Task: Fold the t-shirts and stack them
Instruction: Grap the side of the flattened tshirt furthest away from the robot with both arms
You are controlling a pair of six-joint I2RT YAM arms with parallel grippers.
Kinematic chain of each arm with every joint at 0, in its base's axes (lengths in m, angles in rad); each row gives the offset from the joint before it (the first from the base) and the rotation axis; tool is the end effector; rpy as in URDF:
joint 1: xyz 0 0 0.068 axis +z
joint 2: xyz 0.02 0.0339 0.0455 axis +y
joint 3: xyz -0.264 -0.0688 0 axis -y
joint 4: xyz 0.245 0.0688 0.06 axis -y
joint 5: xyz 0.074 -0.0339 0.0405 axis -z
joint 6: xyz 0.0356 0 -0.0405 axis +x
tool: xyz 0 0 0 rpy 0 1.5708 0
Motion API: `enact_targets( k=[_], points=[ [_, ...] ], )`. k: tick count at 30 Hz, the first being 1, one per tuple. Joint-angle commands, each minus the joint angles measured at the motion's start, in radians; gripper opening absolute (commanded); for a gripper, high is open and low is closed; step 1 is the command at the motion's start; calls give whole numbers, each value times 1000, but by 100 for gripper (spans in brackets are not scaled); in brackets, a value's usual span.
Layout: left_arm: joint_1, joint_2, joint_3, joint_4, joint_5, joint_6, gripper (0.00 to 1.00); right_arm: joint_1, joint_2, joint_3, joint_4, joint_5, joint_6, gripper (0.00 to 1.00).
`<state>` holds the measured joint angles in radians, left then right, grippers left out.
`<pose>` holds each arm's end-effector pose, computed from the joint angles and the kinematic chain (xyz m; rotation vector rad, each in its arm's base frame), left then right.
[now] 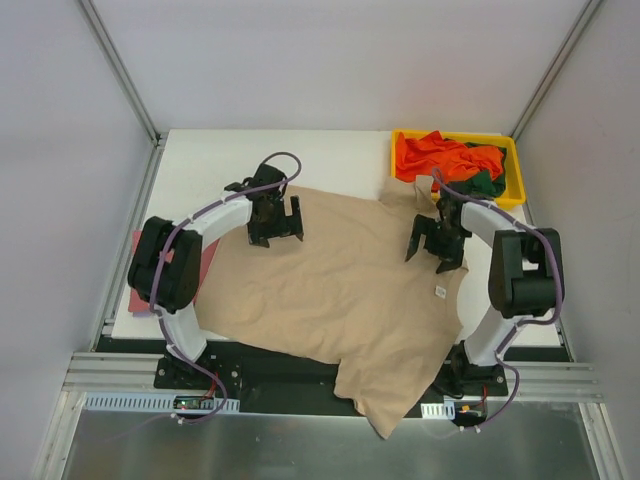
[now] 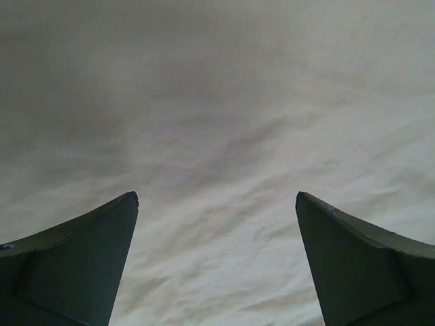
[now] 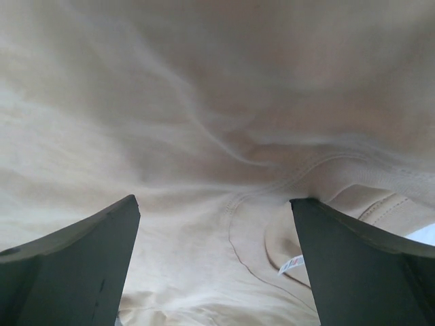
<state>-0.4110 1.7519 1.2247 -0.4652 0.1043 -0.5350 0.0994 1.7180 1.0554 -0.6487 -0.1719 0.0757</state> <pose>0.3370 -0.1509 0.2102 -0.1223 2.6298 -0.4791 0.3146 0.0375 0.1658 -0.0666 2.8847 0.2806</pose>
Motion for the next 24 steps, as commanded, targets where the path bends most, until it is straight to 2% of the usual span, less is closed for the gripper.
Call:
enact_targets(
  k=[1,6,10,16,21,24],
  points=[
    [6,92,102,14,17,-10,99,-47,126,174,28,38,-68,96],
    [21,190,186,13,24,-6,99,-70,264,405,-61,132,-142,96],
    [37,222,219,11,31,-7,99,-86,266,456,-65,149,-166,96],
    [38,167,204,11,55,0,99,-83,142,394,-55,124,-189,96],
    [47,66,211,-3,-27,41,99,-78,-23,304,-37,77,-180,96],
    [99,40,254,-26,-54,58,99,-57,-101,279,32,35,-192,96]
  ],
)
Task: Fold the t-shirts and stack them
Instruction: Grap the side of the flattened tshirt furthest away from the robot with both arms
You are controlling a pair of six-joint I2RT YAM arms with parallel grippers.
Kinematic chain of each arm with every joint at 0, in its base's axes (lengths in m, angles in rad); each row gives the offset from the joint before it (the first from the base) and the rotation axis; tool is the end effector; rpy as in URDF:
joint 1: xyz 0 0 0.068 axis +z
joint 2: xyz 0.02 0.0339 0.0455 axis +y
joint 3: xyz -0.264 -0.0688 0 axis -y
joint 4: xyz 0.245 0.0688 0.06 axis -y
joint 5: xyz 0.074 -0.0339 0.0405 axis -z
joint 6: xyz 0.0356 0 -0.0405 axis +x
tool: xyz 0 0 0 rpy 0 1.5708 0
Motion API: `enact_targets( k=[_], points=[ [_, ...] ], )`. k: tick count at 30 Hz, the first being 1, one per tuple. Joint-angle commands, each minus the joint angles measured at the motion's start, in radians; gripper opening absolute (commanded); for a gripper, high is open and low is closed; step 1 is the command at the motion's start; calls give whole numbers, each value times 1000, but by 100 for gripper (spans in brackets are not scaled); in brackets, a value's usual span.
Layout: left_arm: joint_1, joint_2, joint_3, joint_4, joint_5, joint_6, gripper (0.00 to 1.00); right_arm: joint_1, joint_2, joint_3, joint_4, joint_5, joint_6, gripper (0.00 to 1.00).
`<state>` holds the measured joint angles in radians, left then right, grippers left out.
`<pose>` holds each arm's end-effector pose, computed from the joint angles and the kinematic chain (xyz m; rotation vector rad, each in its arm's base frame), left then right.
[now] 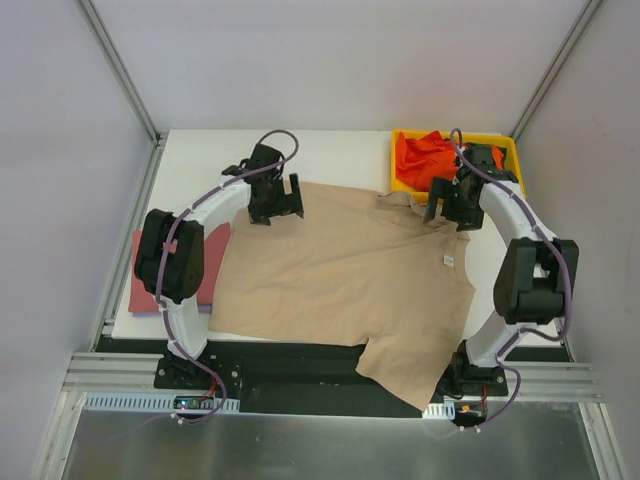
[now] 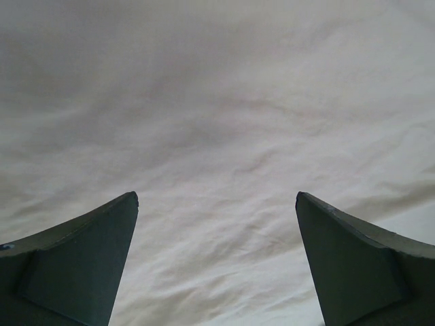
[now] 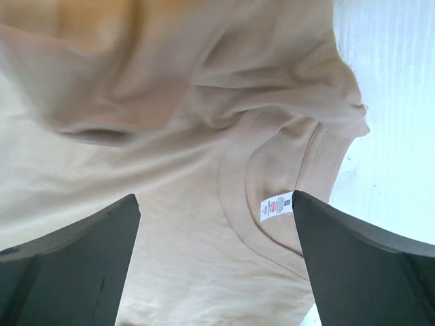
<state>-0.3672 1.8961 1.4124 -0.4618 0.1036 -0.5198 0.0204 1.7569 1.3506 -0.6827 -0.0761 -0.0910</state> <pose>0.3843 -0.1518 0.2141 -0.1535 2.5746 -0.4785 0.3682 0.0102 0.2342 -0.1727 2.6510 0.0780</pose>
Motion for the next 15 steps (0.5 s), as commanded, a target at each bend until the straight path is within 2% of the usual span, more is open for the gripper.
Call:
enact_targets(
  k=[1,4,7,12,15],
  points=[
    [77,-97,88,-31,-56,55,99,30,-151,-13,90,-73,-48,96],
    [148,-10,224,-75,-97,136,99,53,-139,13,138,-137,-183,99],
    [221,114,391,-113,-53,271,99,99,-94,42,115,-191,-381,94],
    [289,286,614,-147,93,508,98,188,-36,70,58,-85,-532,93],
    [287,334,654,-149,149,706,95,214,-30,64,52,-28,-581,93]
  ],
)
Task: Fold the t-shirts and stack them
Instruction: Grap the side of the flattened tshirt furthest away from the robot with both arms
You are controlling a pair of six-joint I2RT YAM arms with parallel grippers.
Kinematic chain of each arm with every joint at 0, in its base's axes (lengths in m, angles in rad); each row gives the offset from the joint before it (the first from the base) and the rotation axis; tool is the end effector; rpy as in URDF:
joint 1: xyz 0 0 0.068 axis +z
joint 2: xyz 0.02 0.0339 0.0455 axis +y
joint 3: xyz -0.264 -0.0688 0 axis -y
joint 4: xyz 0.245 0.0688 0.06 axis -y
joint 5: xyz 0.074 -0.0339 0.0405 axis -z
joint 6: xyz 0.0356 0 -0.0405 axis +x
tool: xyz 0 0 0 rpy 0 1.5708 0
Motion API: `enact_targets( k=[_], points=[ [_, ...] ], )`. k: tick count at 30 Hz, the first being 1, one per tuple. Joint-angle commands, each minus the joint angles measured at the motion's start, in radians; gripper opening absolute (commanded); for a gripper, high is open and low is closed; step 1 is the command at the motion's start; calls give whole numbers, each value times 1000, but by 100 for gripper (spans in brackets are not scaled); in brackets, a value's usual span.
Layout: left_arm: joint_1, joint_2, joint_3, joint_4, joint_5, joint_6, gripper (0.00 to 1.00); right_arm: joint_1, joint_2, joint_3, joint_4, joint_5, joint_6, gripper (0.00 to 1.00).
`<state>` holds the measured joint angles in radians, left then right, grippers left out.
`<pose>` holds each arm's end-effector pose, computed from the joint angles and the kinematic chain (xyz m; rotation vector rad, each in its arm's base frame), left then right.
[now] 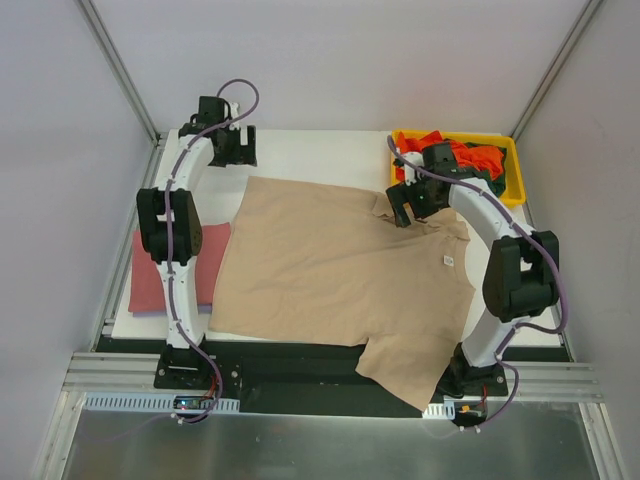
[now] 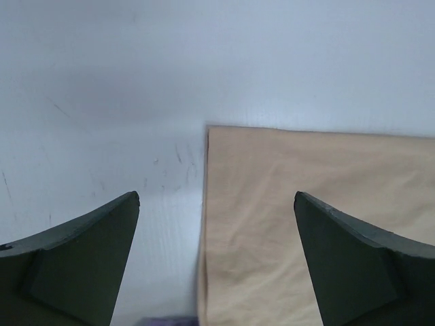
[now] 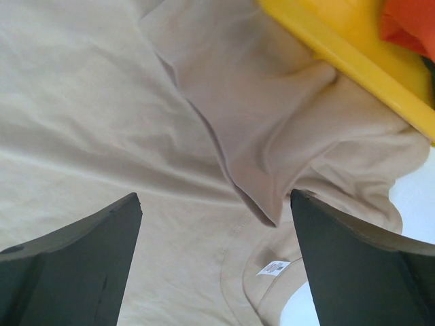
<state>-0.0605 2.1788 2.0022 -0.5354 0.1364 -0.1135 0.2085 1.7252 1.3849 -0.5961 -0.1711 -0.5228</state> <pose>0.5040 -0.0354 0.2748 0.0109 2.2869 -0.2465 0.3668 0.0838 0.2613 -0.9552 2.2990 0.0829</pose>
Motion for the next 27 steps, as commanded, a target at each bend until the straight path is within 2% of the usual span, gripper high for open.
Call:
enact_targets(
  k=[1,5,8,12,14,20,23,27],
  points=[
    [-19,59,70,-77,117,343,93,26,4,29,-39,68,-166,93],
    [-18,82,67,-81,176,558,91,28,19,55,-88,41,-197,93],
    [-18,156,147,-83,174,607,83,29,34,55,-93,51,-194,93],
    [-19,269,297,-84,137,519,81,32,43,54,-94,99,-181,91],
    [-19,303,328,-84,144,459,85,31,33,48,-91,111,-180,90],
    [-27,369,342,-84,146,396,80,31,-1,26,-59,104,-172,89],
    [-36,398,359,-92,102,379,70,31,-1,28,-60,102,-169,88],
    [-39,397,331,-106,72,377,62,31,-12,19,-62,98,-164,87]
  ],
)
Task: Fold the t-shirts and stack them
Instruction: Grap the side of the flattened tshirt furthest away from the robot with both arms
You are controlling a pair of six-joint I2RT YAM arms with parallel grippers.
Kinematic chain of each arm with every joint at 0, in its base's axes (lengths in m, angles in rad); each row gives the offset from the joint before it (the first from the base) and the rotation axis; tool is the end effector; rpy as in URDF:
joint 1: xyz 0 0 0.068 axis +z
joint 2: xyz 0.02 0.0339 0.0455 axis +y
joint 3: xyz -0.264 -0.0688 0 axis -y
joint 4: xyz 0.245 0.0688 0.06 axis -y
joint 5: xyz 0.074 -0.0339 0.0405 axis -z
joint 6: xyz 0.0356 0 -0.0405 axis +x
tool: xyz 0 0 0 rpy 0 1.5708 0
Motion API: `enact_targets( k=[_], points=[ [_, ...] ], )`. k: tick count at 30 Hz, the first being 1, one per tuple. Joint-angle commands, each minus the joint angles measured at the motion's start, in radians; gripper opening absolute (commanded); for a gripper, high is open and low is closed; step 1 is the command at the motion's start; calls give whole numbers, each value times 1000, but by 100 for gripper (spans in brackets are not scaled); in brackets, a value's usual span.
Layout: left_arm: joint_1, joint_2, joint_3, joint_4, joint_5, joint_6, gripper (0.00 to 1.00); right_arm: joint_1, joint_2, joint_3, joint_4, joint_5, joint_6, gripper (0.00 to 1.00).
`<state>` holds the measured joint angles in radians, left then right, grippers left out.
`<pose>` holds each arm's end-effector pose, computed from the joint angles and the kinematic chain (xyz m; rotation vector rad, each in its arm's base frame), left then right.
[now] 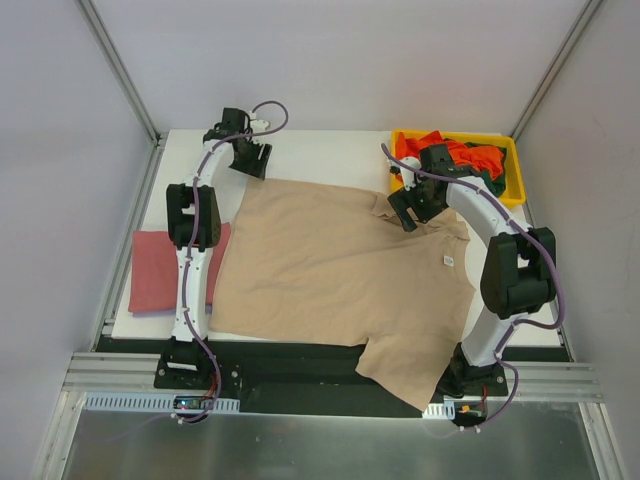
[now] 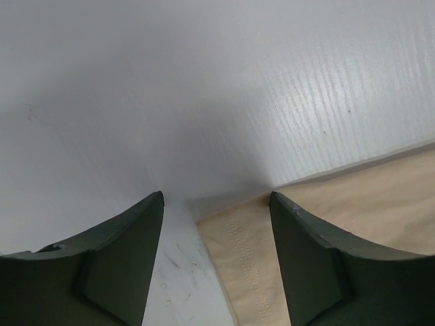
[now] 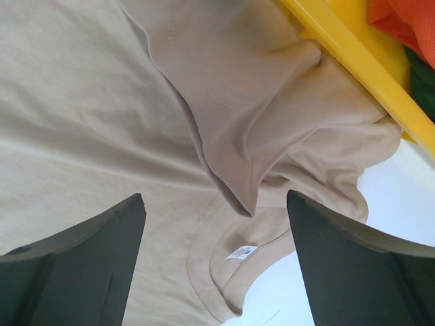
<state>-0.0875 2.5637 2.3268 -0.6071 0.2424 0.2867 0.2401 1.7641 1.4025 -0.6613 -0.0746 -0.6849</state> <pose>0.5626 -0.0579 0.1774 0.5532 2.3269 -0.1992 0.3667 0.0925 0.2486 -1.1801 2.3062 -0.0663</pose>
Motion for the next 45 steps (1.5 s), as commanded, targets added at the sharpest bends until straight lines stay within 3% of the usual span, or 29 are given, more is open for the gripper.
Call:
enact_targets(
  k=[1,6,9,10,17,26,28,32,37,41,45],
  points=[
    [-12,12,-1,-36,-41,-21,57,1,-52,0,5,-7,-1,86],
    [-14,-5,-35,-45,-37,-12,30,1,-55,1,6,4,2,85],
    [-12,-13,-37,-45,-43,-15,2,-1,-55,-2,14,10,-1,84],
    [-12,-17,-41,-43,-41,-14,0,-1,-51,-3,20,18,-2,84],
    [-14,-85,-69,-42,20,-6,0,19,3,53,29,68,-34,84],
    [-12,-152,-102,-43,52,-6,0,64,115,138,-89,47,-84,79],
    [-12,-157,-113,-43,46,-1,0,70,146,154,-87,126,-74,76],
    [-12,-168,-122,-42,52,3,0,71,193,194,-75,216,-71,54],
    [-12,-215,-135,-40,58,-3,0,79,131,196,14,354,-97,3],
    [-12,-278,-152,-33,60,-12,0,80,9,162,64,337,-145,1],
    [-12,-327,-173,-22,51,-9,0,84,-37,174,83,418,-205,0]
  ],
)
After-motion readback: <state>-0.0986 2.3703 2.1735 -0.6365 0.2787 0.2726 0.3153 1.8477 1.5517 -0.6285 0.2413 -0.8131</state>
